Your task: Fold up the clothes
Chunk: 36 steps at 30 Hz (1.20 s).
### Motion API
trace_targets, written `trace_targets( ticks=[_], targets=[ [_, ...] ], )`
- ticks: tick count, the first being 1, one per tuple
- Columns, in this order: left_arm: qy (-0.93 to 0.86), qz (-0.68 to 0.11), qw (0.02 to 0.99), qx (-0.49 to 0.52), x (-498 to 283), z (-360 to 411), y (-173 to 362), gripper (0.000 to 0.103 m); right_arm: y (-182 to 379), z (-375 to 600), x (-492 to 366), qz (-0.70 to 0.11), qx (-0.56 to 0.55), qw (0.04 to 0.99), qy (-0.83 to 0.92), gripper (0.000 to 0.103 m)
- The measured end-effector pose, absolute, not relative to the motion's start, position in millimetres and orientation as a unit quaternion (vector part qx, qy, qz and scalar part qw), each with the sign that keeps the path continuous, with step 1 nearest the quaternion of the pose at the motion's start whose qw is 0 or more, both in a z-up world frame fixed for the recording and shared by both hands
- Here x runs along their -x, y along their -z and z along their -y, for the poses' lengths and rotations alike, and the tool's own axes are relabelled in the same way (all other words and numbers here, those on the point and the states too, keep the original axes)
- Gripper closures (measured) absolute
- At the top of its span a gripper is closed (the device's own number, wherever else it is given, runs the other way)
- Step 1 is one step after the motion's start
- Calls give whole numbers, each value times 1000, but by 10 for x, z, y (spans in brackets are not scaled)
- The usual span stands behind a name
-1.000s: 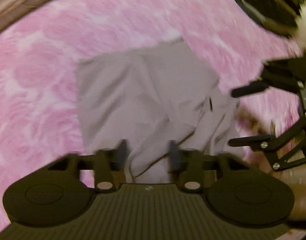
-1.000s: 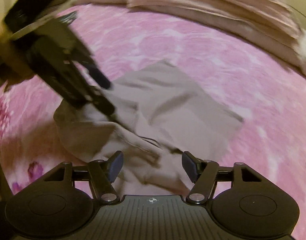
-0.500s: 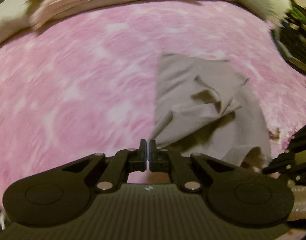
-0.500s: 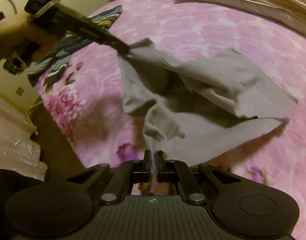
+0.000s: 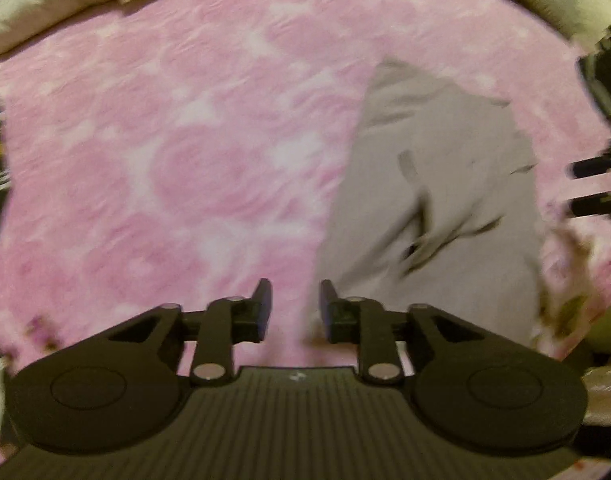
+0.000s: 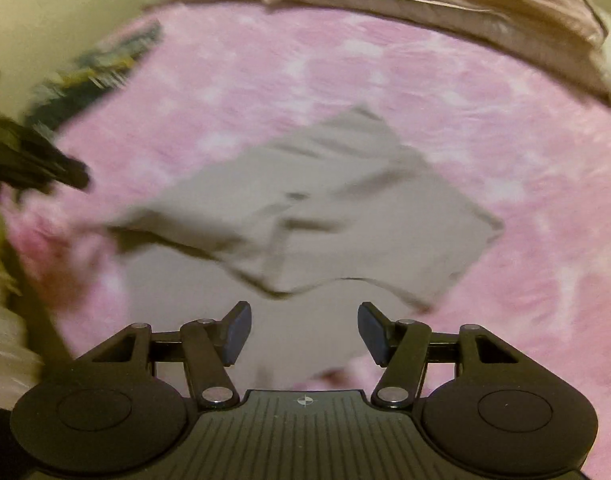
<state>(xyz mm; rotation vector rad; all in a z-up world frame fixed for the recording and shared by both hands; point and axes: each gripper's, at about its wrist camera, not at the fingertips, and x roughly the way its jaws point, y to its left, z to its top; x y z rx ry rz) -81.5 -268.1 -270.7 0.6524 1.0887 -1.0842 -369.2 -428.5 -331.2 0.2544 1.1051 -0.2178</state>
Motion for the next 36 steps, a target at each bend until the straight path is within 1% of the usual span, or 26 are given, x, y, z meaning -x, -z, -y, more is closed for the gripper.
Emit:
trace_targets(
  ticks=[4,6,9,13,15,16,17,21,26,28,29,30,31,32,34,36],
  targets=[
    [529,-506,636,-242,945,3138,2910,71,3537,4480,3591,-544,-59,833,89,47],
    [548,-508,624,-226,996,3394,3016,71,3624,4533,3572,-552,-26,831,65,47],
    [563,-505,609,-238,1045,3737,3188,67,3771,4608,3574,-562,27,826,33,47],
    [568,-507,590,-269,1104,4017,3437,67,3960,4721,3612,-572,114,813,-3,47],
    [576,-506,577,-281,1144,4061,3480,76,4055,4769,3639,-572,167,803,-23,47],
    [579,-502,576,-286,1165,4052,3460,101,4086,4795,3640,-573,188,797,-32,47],
    [577,-496,582,-288,1178,4022,3414,103,4118,4825,3654,-571,211,792,-44,47],
    [564,-479,624,-250,1069,3781,3069,103,4188,4852,3750,-554,307,769,-88,47],
    [536,-486,653,-225,899,3606,2928,103,4332,4833,3771,-526,382,745,-147,49],
    [530,-488,657,-222,871,3592,2931,103,4371,4791,3760,-516,400,738,-172,54],
    [528,-489,659,-220,865,3572,2931,103,4379,4773,3744,-510,408,735,-182,64],
    [526,-488,662,-218,857,3566,2914,103,4377,4759,3730,-508,409,733,-193,85],
    [524,-487,664,-216,855,3548,2891,103,4377,4743,3718,-508,411,730,-200,95],
    [522,-484,669,-213,851,3520,2870,103,4361,4732,3712,-508,415,728,-199,99],
    [516,-475,682,-205,826,3440,2766,103,4241,4751,3657,-514,392,739,-190,100],
    [512,-459,700,-194,784,3343,2577,103,4006,4749,3585,-514,362,760,-166,101]
  ],
)
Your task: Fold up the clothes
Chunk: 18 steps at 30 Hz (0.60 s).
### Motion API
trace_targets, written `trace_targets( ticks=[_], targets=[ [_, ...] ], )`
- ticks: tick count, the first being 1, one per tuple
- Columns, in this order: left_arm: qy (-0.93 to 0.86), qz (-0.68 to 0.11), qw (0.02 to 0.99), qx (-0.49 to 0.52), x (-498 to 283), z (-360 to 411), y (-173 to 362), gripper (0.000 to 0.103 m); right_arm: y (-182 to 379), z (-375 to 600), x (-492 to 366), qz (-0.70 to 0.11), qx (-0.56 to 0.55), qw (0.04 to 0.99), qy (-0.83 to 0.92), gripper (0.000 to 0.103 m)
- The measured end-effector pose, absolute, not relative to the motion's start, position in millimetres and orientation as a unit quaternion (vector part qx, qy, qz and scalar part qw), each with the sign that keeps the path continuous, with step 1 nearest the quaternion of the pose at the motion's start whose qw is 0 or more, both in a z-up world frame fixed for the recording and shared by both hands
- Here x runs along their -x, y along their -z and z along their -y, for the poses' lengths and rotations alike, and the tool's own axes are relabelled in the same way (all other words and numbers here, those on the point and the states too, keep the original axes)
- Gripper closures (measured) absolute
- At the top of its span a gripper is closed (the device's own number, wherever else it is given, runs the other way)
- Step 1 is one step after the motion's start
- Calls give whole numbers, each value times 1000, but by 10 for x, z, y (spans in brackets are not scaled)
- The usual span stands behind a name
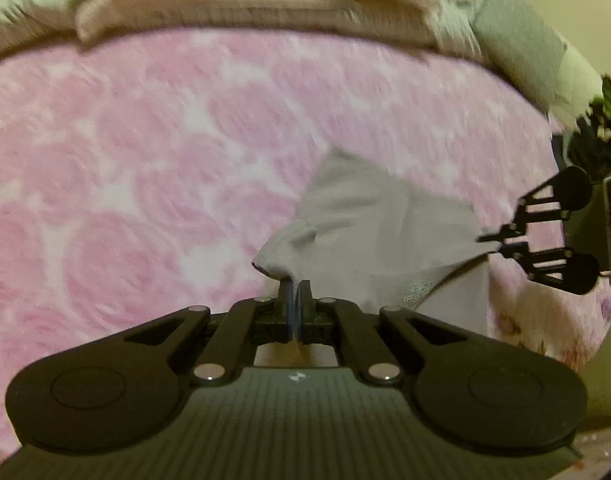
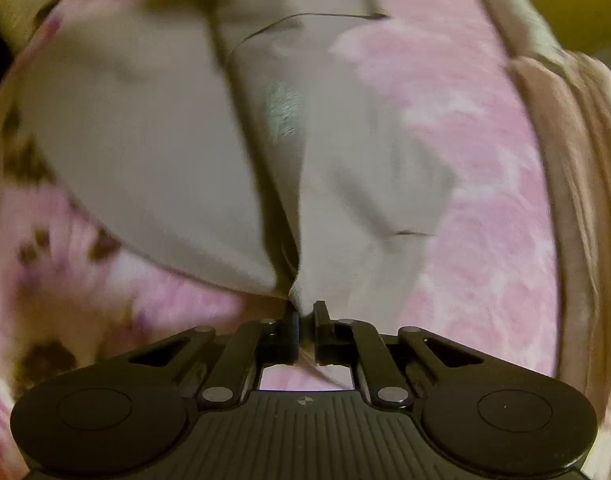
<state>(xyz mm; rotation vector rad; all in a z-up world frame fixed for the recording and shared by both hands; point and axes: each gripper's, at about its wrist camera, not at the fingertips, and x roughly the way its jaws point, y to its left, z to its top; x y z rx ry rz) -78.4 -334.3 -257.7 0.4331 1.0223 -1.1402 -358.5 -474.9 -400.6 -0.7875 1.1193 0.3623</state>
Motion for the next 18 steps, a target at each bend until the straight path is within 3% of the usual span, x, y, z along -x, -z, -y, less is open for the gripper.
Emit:
trace_targets(
  ticks=[9,18],
  targets=[
    [530,-339,760,-160,648,3228,1325,103,2572,4704,3467,-454,278,847,-16,102],
    [560,-273,771,-133,1091,3106,409,103,1448,4401,3916,-421,214,879,57,102]
  ],
)
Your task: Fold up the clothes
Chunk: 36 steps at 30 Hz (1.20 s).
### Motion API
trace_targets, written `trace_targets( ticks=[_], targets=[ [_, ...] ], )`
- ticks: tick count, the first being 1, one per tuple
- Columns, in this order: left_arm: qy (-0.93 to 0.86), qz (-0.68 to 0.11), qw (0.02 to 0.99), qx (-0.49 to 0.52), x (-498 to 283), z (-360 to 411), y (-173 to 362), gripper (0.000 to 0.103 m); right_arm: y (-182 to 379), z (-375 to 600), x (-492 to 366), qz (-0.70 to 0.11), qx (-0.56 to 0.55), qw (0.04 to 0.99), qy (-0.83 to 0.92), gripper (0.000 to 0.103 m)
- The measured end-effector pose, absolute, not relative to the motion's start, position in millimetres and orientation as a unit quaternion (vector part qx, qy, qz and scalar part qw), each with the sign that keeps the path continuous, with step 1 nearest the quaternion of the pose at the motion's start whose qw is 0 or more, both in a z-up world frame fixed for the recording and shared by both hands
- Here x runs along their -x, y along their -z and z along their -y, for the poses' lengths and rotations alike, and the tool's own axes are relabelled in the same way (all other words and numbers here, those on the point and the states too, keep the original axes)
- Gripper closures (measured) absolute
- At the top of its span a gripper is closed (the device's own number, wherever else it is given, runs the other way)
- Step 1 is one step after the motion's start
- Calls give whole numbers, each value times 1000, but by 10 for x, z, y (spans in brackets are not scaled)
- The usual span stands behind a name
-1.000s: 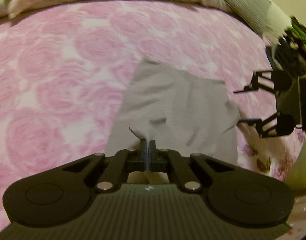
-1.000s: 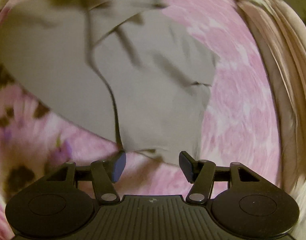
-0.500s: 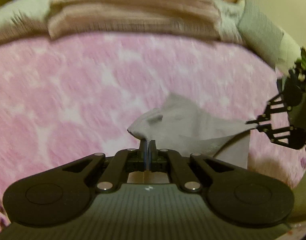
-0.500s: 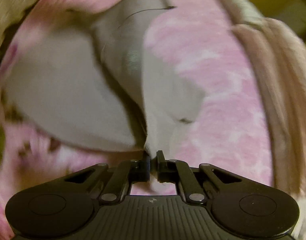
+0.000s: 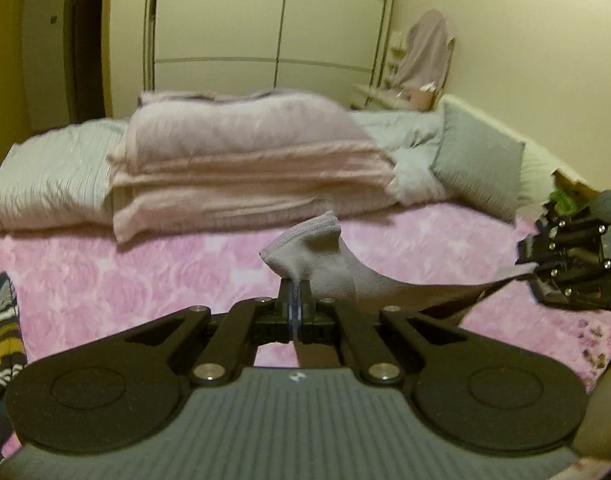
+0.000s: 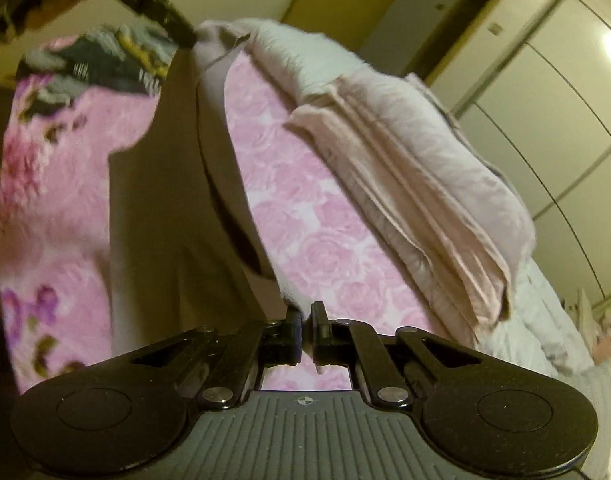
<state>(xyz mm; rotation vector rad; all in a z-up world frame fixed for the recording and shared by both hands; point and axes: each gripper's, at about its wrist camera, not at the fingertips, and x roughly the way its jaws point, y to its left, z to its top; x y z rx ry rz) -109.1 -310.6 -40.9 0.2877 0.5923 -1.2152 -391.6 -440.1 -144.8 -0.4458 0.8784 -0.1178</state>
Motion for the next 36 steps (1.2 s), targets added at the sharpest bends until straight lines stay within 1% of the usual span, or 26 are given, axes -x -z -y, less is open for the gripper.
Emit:
trace_targets(
  ticks=[6,10,13,15,16,17,18,19,20,21,24,27,31,32,36],
  targets=[
    [580,-249,768,-109,1062,3276,-31,103,723,4363,4222,-388,181,899,94,103],
    [594,-242,762,-95,731,3640,-190,103,359,4646,4037,-366,186,902,134,103],
    [595,-245,759,-97,347,4098,-137,103,319,5032,3612,-356,201,899,158,102],
    [590,-251,761,-97,54,4455,6,103,452,5368,3282,-351,197,898,178,102],
    [584,-263,762,-99,-115,4652,139,101,547,5534,3113,-351,191,898,184,102],
    [575,-275,764,-98,-300,4856,300,98,705,5718,2911,-356,189,895,189,97],
    [567,-280,768,-97,-456,5004,458,94,869,5858,2746,-363,190,890,201,78],
    [558,-287,772,-100,-577,5120,619,87,1060,5972,2613,-373,189,883,215,67],
    [546,-299,776,-100,-684,5202,785,85,1247,6075,2510,-385,181,876,229,60],
    [538,-312,777,-97,-771,5234,948,85,1426,6151,2458,-398,162,873,233,60],
    [529,-341,771,-99,-812,5069,1423,77,1854,6148,2562,-430,105,864,238,59],
    [517,-402,747,-114,-665,4764,1993,77,2339,6002,2885,-483,52,844,227,59],
    [482,-491,715,-122,-240,4214,2630,76,2929,5770,3411,-541,-52,811,219,59],
    [475,-508,708,-123,-119,4097,2754,74,3030,5738,3507,-548,-76,804,217,59],
    [452,-560,684,-120,391,3706,3156,70,3363,5449,3932,-565,-145,786,203,59]
  ],
)
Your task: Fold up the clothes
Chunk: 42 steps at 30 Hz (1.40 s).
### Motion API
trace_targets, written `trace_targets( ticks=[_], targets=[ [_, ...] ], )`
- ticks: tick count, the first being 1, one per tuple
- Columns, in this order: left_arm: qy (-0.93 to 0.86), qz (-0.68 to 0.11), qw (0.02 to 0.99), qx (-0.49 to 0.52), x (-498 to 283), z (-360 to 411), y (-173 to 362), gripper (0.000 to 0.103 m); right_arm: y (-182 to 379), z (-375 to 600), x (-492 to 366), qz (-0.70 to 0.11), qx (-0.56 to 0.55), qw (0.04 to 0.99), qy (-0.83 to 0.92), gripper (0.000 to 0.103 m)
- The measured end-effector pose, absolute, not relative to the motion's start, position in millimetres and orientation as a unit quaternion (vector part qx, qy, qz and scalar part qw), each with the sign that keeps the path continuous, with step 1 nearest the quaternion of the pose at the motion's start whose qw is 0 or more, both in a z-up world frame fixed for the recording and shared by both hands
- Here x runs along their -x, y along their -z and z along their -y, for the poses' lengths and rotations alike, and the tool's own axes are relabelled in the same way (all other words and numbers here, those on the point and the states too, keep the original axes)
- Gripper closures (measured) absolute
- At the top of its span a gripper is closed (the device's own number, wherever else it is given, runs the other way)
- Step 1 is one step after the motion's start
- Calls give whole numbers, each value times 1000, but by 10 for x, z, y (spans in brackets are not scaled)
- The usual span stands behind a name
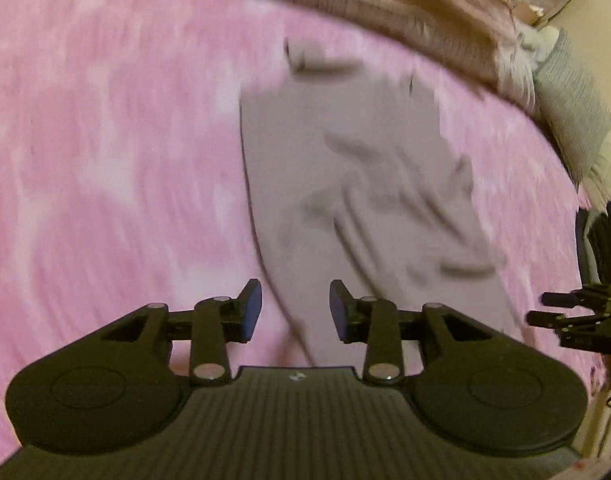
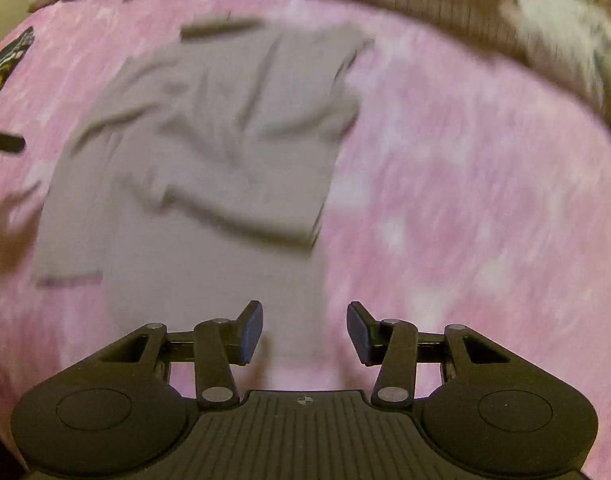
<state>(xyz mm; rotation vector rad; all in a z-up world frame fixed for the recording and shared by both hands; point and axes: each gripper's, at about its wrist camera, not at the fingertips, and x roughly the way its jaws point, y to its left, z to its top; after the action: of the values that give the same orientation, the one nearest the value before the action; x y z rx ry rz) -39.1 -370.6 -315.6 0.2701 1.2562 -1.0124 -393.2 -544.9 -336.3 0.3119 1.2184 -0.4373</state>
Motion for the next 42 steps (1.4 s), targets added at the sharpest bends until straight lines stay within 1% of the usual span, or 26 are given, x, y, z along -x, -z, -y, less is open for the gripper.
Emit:
trace_targets(
  ticks=[1,5,7,8,9,10,15,16,17,18,21,24,28,31,34,37,41,42],
  targets=[
    [447,-568,680,-123,505,3657,3242,69,3436,5405,4007,-567,-154,784,200,59],
    [442,-600,655,-123,889,3591,3557,69,3688,5358,4238,-556,-179,786,204,59],
    [443,-586,666,-130,1020,3582,3556,68,3761,5384,4313,-542,-189,792,207,59],
    [442,-583,669,-133,1040,3582,3549,73,3773,5414,4346,-532,-197,796,209,59],
    [439,-582,671,-133,1047,3578,3538,82,3765,5446,4375,-521,-204,802,210,59],
    [440,-585,668,-132,1047,3588,3516,103,3751,5479,4398,-511,-207,806,214,59],
    [462,-556,675,-146,1008,3564,3306,103,3825,5731,4346,-482,-231,811,239,60],
    [465,-551,677,-149,991,3537,3252,103,3849,5771,4346,-484,-240,808,235,65],
    [466,-546,679,-152,978,3532,3199,103,3867,5803,4332,-486,-245,807,228,92],
    [467,-541,682,-157,955,3487,3129,103,3844,5814,4333,-490,-242,807,225,103],
    [467,-527,689,-171,903,3300,2859,103,3594,5786,4421,-490,-234,811,220,103],
    [467,-520,690,-190,895,2993,2573,103,3256,5682,4718,-487,-241,807,230,103],
    [467,-532,673,-215,1087,2703,2433,103,3025,5355,5166,-498,-264,794,230,103],
    [461,-553,655,-229,1285,2517,2546,103,3082,5065,5398,-516,-282,776,229,103],
    [446,-577,643,-233,1428,2368,2787,103,3277,4853,5520,-534,-302,756,230,103],
    [436,-587,637,-244,1527,2288,2981,103,3444,4730,5578,-548,-299,748,226,103],
    [414,-608,628,-254,1496,2164,3072,103,3529,4752,5595,-573,-289,731,232,103],
    [413,-605,629,-262,1484,2144,3044,102,3501,4776,5588,-577,-282,729,236,98]
  ],
)
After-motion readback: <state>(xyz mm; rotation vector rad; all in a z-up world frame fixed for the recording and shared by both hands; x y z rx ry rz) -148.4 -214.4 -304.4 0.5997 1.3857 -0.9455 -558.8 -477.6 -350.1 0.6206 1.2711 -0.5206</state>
